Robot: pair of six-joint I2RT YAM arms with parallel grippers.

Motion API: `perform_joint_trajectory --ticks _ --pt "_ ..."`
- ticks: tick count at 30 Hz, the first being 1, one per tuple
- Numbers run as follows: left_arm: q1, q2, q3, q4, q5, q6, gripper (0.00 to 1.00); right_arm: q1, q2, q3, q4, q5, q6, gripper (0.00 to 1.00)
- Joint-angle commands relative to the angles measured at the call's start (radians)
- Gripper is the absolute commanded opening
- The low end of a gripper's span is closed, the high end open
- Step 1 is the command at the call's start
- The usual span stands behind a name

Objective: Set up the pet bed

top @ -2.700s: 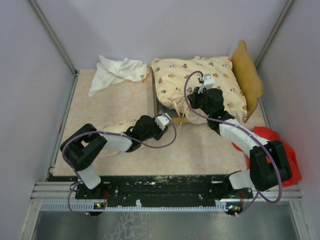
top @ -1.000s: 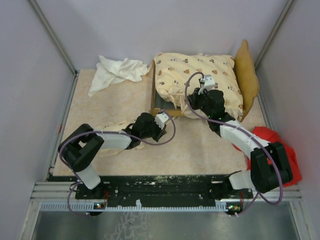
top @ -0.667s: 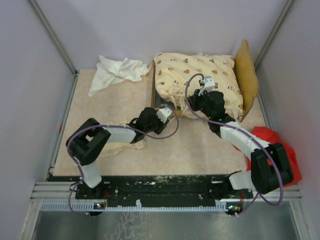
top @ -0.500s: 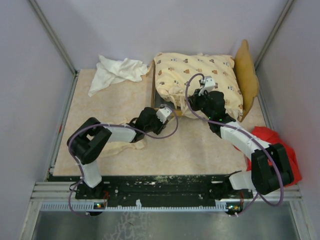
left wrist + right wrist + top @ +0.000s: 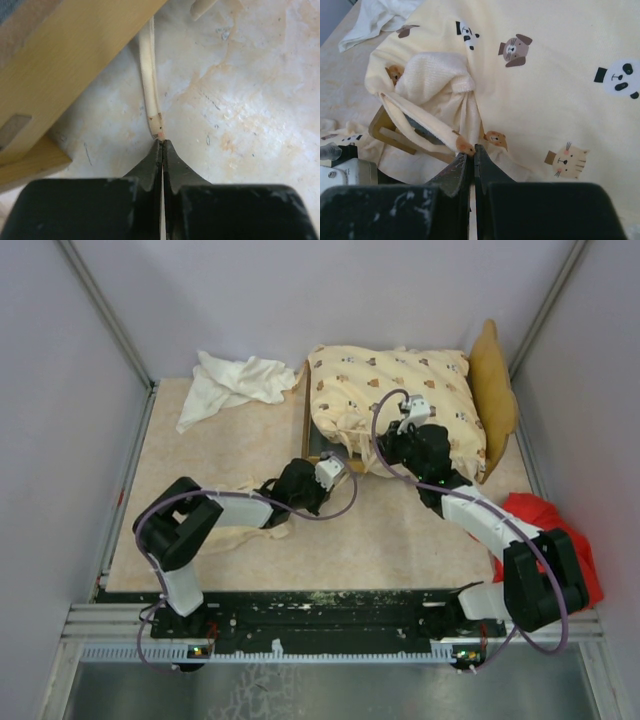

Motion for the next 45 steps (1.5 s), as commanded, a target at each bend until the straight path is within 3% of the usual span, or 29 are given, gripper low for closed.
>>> perform_joint_trajectory --ticks 1,7,16,22,27,31,37,39,43,45 --pt "-0.003 -0.081 -0.05 -0.133 -0.011 -0.052 0.0 -0.002 -0.057 -0.034 0.026 -0.077 0.052 0.0" --pt "-0.002 -0.204 -0.14 -0.125 0.0 -0.151 0.0 0.046 -0.06 -0.06 0.055 -0.202 0.166 0.0" --pt "-0.002 -0.311 -0.196 -0.101 -0.002 -0.316 0.0 0.124 0.063 0.041 0.29 -0.333 0.458 0.0" --pt "-0.002 -0.401 -0.268 -0.053 -0.01 -0.409 0.0 0.169 0.189 0.099 0.478 -0.261 0.589 0.0" --pt "-0.002 -0.407 -0.287 -0.033 0.049 -0.434 0.0 0.214 0.291 0.116 0.569 -0.18 0.595 0.0" --pt "-0.002 -0.434 -0.286 -0.037 0.096 -0.465 0.0 0.245 0.323 0.096 0.562 -0.14 0.479 0.0" --pt "0.035 -0.518 -0.264 -0.07 0.131 -0.467 0.0 0.285 0.28 0.052 0.349 -0.128 0.178 0.0" --pt "0.071 -0.54 -0.266 -0.072 0.145 -0.504 0.0 0.284 0.24 0.032 0.307 -0.125 0.107 0.08" --pt "0.129 -0.567 -0.258 -0.053 0.18 -0.525 0.0 0.284 0.163 0.037 0.168 -0.153 -0.096 0.42" --pt "0.149 -0.568 -0.237 -0.067 0.191 -0.528 0.0 0.282 0.125 0.04 0.106 -0.136 -0.201 0.47"
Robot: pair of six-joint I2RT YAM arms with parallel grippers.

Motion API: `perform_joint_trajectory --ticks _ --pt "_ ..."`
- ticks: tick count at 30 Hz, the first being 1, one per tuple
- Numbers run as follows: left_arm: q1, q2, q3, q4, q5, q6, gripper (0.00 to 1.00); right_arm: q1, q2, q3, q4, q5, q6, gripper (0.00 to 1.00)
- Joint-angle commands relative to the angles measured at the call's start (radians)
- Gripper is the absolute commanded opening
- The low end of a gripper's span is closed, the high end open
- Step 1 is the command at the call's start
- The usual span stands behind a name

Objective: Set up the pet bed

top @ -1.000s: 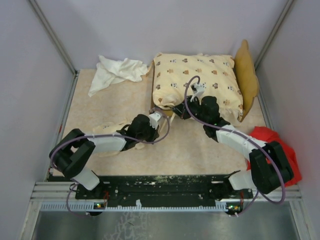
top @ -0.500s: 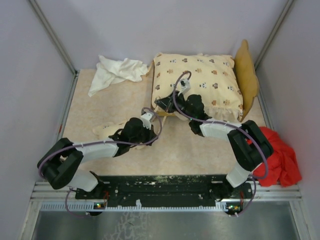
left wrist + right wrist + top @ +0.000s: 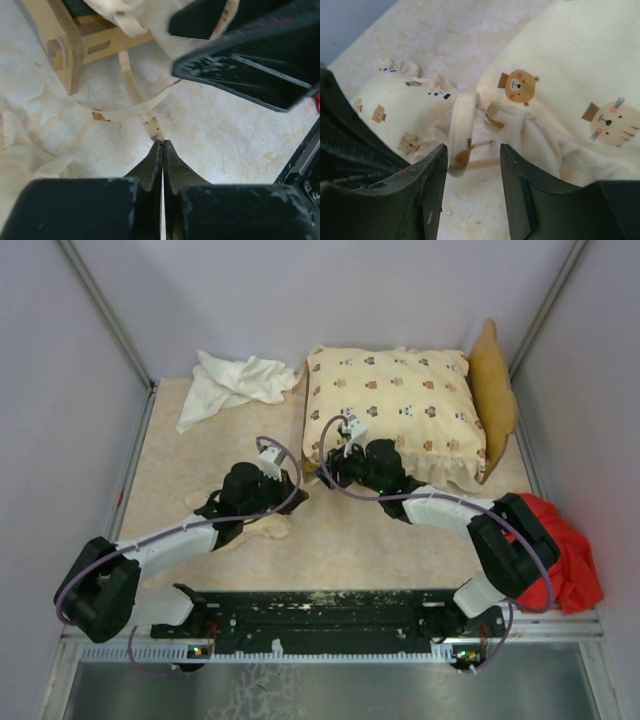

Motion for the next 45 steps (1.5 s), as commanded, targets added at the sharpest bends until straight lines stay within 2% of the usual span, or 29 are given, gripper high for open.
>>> perform_joint_trajectory --ticks 1,3,5,9,12,14,17,23,26,31,35,45 --pt "0.044 -0.02 0.053 -0.003 0.057 -0.038 0.0 0.002 -0.13 0.016 -0.115 0.011 -0.32 0.48" --pt "0.054 -0.017 0.062 0.001 0.062 -0.048 0.0 0.001 -0.165 0.011 -0.152 -0.056 -0.442 0.49" --pt "0.064 -0.01 0.076 -0.004 0.079 -0.053 0.0 0.004 -0.208 -0.009 -0.2 -0.183 -0.685 0.49" --pt "0.075 -0.012 0.098 -0.019 0.102 -0.062 0.0 0.009 -0.267 -0.036 -0.277 -0.254 -0.905 0.5" --pt "0.085 -0.013 0.1 -0.011 0.099 -0.086 0.0 0.026 -0.28 -0.065 -0.388 -0.344 -1.211 0.5" --pt "0.093 -0.008 0.102 0.001 0.108 -0.11 0.0 0.064 -0.286 -0.149 -0.309 -0.309 -1.395 0.49" --pt "0.1 0.0 0.112 0.013 0.14 -0.125 0.0 0.122 -0.247 -0.237 -0.09 -0.225 -1.556 0.49" --pt "0.107 -0.013 0.124 -0.009 0.118 -0.139 0.0 0.227 -0.128 -0.229 -0.03 -0.057 -1.908 0.47" --pt "0.112 -0.014 0.133 -0.024 0.113 -0.14 0.0 0.253 -0.051 -0.235 0.076 0.009 -2.012 0.48" --pt "0.119 -0.002 0.133 -0.019 0.128 -0.153 0.0 0.269 0.074 -0.173 0.099 0.094 -2.143 0.5" --pt "0.127 0.015 0.146 -0.027 0.148 -0.157 0.0 0.269 0.158 -0.146 0.185 0.12 -2.206 0.5" --pt "0.133 0.017 0.13 -0.006 0.17 -0.18 0.0 0.272 0.248 -0.02 0.121 0.17 -2.272 0.51"
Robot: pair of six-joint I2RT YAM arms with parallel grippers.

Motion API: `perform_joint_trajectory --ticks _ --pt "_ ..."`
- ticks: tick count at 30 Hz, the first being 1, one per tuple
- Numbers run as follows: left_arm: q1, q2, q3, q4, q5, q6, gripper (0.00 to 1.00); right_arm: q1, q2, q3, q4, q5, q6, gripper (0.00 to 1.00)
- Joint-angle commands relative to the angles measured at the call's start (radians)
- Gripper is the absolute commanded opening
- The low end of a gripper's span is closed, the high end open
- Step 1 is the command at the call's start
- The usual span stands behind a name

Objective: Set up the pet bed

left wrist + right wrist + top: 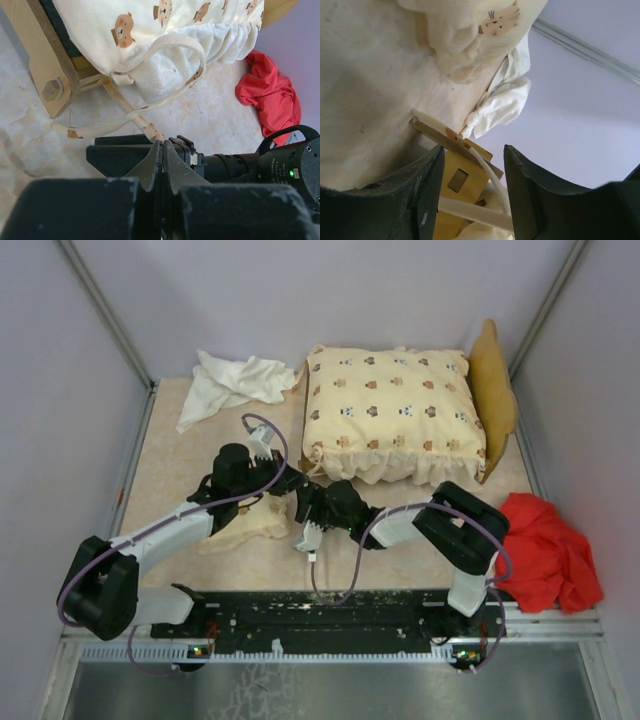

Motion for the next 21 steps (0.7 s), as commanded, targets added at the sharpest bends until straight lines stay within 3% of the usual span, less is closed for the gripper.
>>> perform_joint_trajectory --ticks 1,10,12,17,21 --pt "0.008 0.005 0.016 0.024 0.025 -0.014 0.0 0.009 0.043 0.077 0.025 0.039 -0.047 0.51" --pt "0.009 0.009 0.018 0.027 0.051 -0.012 0.0 0.002 0.133 0.164 0.01 0.144 -0.058 0.46" --pt "0.008 0.01 0.017 0.018 0.047 -0.013 0.0 0.002 0.133 0.175 -0.014 0.156 -0.058 0.37" --pt "0.011 -0.004 0.018 -0.013 0.022 0.002 0.0 0.011 0.09 0.133 -0.01 0.15 -0.029 0.0" --pt "0.013 -0.015 -0.002 -0.005 -0.01 -0.015 0.0 0.042 -0.014 0.068 -0.047 0.08 0.096 0.0"
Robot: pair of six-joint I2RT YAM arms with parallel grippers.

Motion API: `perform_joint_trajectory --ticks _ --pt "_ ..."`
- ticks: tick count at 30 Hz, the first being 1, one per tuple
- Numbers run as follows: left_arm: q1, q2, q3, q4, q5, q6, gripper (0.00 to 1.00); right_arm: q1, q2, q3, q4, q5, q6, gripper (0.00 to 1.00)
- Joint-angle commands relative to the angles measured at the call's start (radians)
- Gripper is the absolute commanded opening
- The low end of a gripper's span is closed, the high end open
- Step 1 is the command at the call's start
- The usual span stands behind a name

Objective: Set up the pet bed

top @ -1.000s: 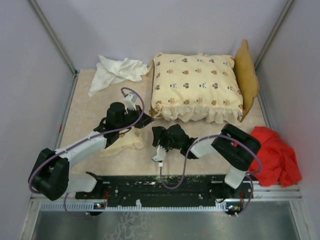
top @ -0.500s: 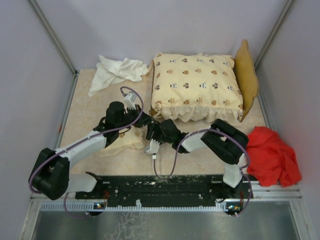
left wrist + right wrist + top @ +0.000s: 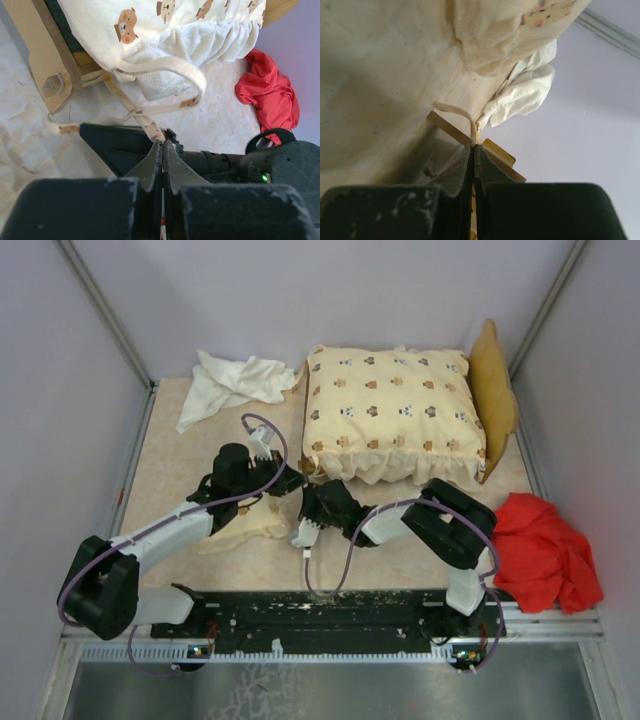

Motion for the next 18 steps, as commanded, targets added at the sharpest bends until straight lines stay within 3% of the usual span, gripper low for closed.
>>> perform_joint_trajectory --ticks 1,7,18 --pt "0.008 -0.014 -0.002 0.003 -0.025 -0.009 0.0 0.043 -0.147 -0.051 -0.03 -0.079 0.173 0.0" --pt "0.009 -0.008 -0.014 -0.026 -0.035 0.0 0.0 0.054 -0.309 -0.136 -0.012 -0.167 0.628 0.0" --pt "0.009 -0.01 -0.033 -0.031 -0.063 0.005 0.0 0.022 -0.473 -0.227 -0.056 -0.279 1.068 0.0"
